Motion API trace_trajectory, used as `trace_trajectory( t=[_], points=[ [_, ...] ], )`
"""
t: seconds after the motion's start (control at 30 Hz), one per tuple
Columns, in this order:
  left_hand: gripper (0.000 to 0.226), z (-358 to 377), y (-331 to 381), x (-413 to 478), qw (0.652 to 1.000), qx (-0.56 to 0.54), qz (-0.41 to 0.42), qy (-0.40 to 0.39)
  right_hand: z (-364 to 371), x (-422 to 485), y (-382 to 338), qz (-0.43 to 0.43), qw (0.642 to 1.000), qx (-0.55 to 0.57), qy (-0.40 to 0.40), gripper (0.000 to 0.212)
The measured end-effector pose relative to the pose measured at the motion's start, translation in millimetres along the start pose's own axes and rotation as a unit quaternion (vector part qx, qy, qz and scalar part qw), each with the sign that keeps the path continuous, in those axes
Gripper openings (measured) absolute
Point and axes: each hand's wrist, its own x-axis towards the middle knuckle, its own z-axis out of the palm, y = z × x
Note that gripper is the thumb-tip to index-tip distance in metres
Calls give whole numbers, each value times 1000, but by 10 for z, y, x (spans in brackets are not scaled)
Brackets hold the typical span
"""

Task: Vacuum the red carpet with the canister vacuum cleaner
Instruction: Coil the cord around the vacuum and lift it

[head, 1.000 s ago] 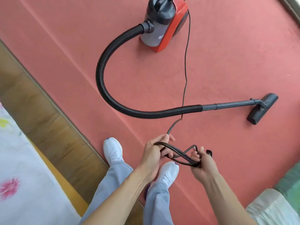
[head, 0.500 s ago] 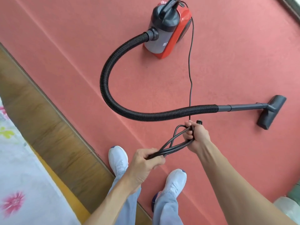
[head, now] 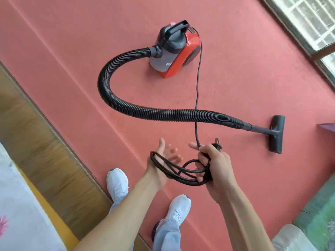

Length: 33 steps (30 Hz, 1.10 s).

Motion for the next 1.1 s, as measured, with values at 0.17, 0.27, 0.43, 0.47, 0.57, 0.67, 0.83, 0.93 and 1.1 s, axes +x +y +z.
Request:
trace_trajectory(
  t=[0.17,0.27,0.43,0.47,0.57,0.67,0.83,0.93,1.1],
  points=[
    [51,518,119,-18,988,74,11,-135,-120,-289,-171,-21,998,55,6,34],
    [62,810,149,-141,974,98,34,-200,-140,-451,-258,-18,996,82,1,33],
    [54,1019,228,-240,964,10,80,-253,-144,-577,-441,9,995,103,-14,33],
    [47,1043,243,-248,967,-6,80,-242,-135,-577,-459,14,995,101,-10,32],
    [23,1046,296,-276,976,-20,94,-195,-132,-524,-428,25,990,137,37,22],
    [19,928,355,-379,978,39,152,-138,-157,-411,-365,16,974,198,109,22],
    [28,606,467,-640,937,185,269,-124,-172,-107,-398,18,975,176,134,22],
    [16,378,501,-840,920,212,300,-141,-141,95,-409,61,985,146,66,22],
    [17,19,410,-1158,900,268,317,-135,84,299,-316,114,990,86,-21,22]
  ],
)
